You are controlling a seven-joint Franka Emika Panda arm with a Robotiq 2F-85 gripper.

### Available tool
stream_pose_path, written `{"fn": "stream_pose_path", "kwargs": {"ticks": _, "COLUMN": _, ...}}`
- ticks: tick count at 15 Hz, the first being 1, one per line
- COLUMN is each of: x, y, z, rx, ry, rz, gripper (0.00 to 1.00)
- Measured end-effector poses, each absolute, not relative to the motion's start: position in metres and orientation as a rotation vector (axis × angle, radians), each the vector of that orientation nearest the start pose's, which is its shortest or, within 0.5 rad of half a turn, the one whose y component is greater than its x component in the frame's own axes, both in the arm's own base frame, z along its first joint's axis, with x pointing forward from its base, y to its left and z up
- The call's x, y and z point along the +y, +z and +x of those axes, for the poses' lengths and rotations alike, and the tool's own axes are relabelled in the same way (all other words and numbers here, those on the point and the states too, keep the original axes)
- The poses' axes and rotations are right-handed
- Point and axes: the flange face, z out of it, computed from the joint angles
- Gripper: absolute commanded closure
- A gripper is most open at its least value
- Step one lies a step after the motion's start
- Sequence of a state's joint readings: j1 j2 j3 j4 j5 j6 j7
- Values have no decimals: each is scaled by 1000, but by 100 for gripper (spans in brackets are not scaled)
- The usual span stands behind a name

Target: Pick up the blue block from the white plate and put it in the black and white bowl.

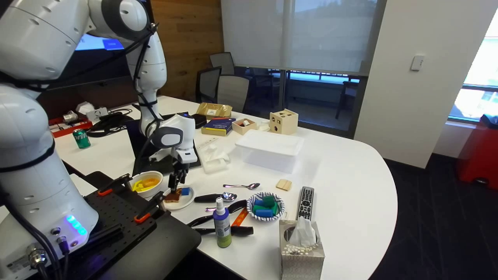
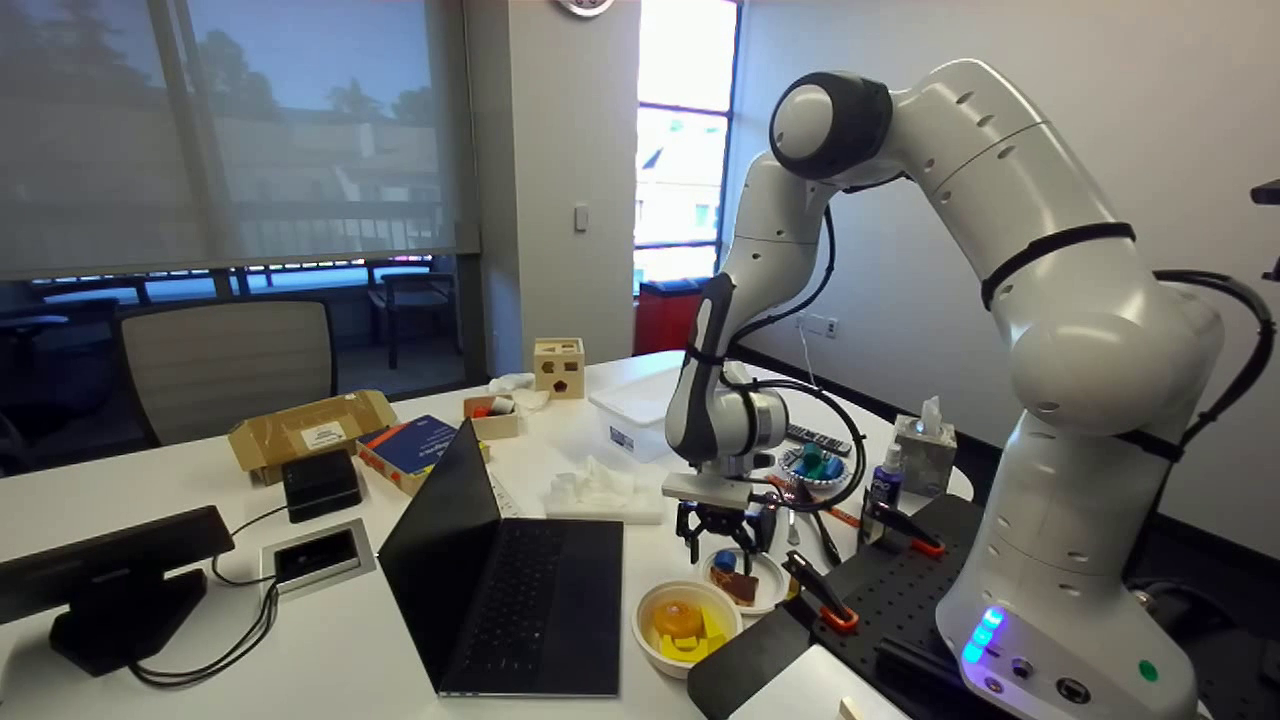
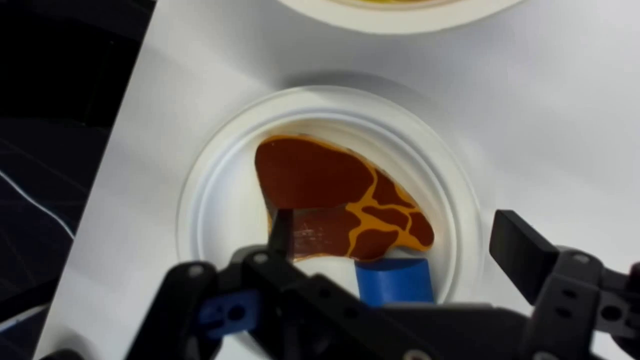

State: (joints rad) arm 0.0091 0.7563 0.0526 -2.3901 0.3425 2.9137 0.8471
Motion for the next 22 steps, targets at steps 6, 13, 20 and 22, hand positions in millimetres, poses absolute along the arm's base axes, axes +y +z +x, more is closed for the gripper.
{"fn": "stream_pose_path", "kwargs": {"ticks": 6, "x": 0, "y": -5, "z": 417, "rx": 1737, "ry": 348, "rz": -2641, "gripper": 0}}
{"fn": "stream_pose_path", "kwargs": {"ticks": 13, "x": -11, "y": -4, "z": 418, "rx": 1787, "ry": 286, "rz": -2592, "gripper": 26}}
{"fn": "stream_pose_path", "kwargs": {"ticks": 20, "x": -13, "y": -5, "z": 406, "rx": 1812, "ry": 242, "rz": -2547, "gripper": 80}}
{"fn": "stream_pose_path", "kwargs": {"ticks": 22, "x": -14, "y": -6, "z": 404, "rx": 1815, "ry": 242, "rz": -2545, "gripper": 86}}
